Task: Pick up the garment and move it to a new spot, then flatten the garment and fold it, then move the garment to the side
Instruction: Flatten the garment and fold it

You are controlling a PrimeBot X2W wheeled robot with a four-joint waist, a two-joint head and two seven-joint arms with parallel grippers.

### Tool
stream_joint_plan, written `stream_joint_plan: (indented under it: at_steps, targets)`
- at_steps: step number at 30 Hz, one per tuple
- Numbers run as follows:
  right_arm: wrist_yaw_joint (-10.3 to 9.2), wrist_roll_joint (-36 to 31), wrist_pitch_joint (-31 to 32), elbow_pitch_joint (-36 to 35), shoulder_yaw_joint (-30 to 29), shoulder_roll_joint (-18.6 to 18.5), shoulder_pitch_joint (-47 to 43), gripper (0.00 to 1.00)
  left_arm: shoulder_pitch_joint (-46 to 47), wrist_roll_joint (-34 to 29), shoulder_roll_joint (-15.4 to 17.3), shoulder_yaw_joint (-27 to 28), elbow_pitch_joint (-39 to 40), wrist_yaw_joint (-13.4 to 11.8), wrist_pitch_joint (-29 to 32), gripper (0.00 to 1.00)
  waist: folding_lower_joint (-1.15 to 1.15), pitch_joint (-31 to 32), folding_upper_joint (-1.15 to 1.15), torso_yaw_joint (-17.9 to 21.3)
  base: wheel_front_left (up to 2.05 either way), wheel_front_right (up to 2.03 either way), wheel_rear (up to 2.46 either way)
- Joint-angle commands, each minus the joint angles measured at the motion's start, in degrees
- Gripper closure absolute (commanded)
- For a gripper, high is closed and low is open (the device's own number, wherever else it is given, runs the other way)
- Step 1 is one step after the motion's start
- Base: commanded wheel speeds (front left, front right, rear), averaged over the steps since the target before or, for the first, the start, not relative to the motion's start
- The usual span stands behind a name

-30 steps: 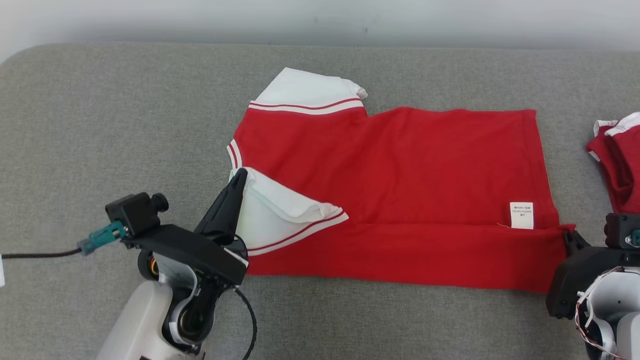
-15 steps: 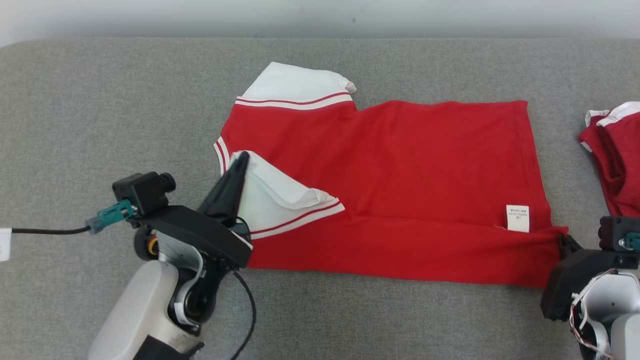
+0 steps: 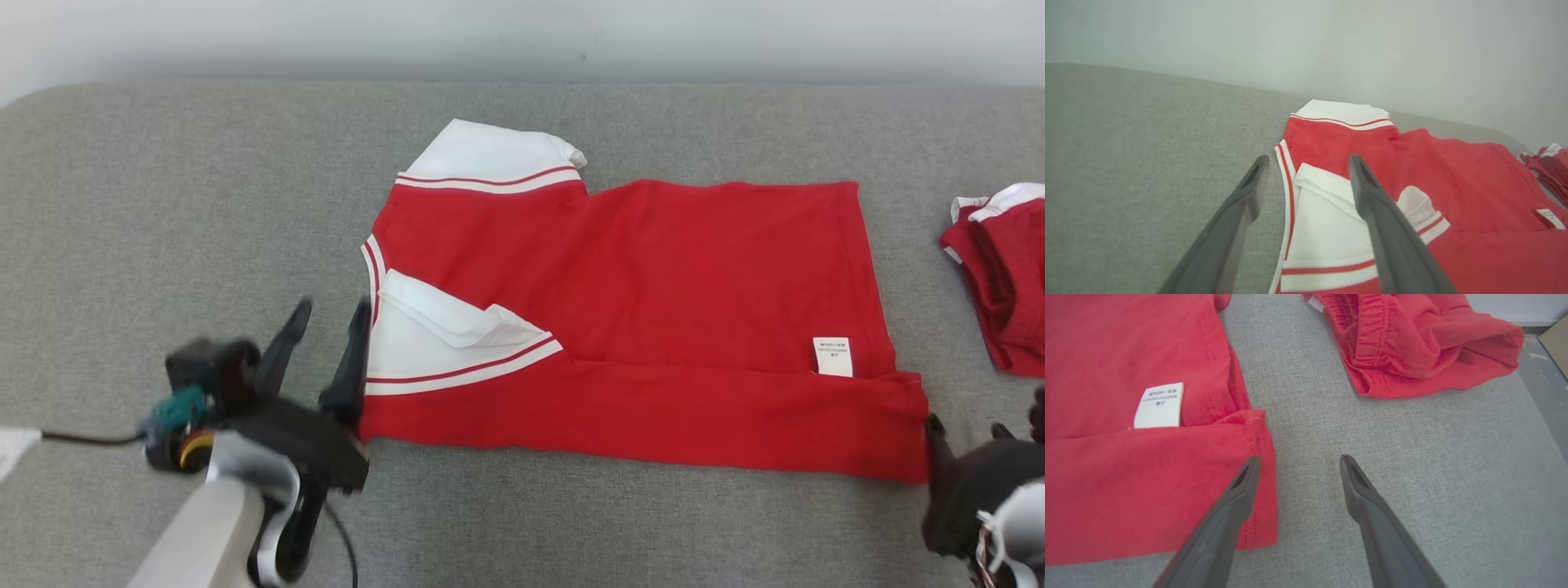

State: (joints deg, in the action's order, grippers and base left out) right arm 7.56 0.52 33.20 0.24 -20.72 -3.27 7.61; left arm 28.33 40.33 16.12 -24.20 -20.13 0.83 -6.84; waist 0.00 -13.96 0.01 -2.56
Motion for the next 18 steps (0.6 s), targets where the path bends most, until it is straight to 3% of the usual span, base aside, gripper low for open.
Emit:
stream_joint_plan:
  at_steps: [1,11,18]
  targets:
    - [-0.12,0.69,0.97,-1.65,-0.80,0.26,-1.83,0.00,-2.46,-0.38,0.74,-0.36,0.51,-1.02,1.06,0.00,0.00,0.47,-0.01,-0.14,0.00,0.00,0.00]
    - [-0.12,4.00,3.34,-5.54,-1.98,0.40,-5.80,0.00,-9.13,-0.03,1.94,-1.91,1.66,-6.87,8.50,0.00,0.00,0.96,-0.01,-0.59,0.00,0.00,0.00]
    - [-0.12,5.01,3.18,-5.11,-0.87,0.41,-5.76,0.00,-8.22,-0.57,1.73,-3.47,-0.18,-8.34,11.76,0.00,0.00,0.68,-0.01,-0.18,0.00,0.00,0.00]
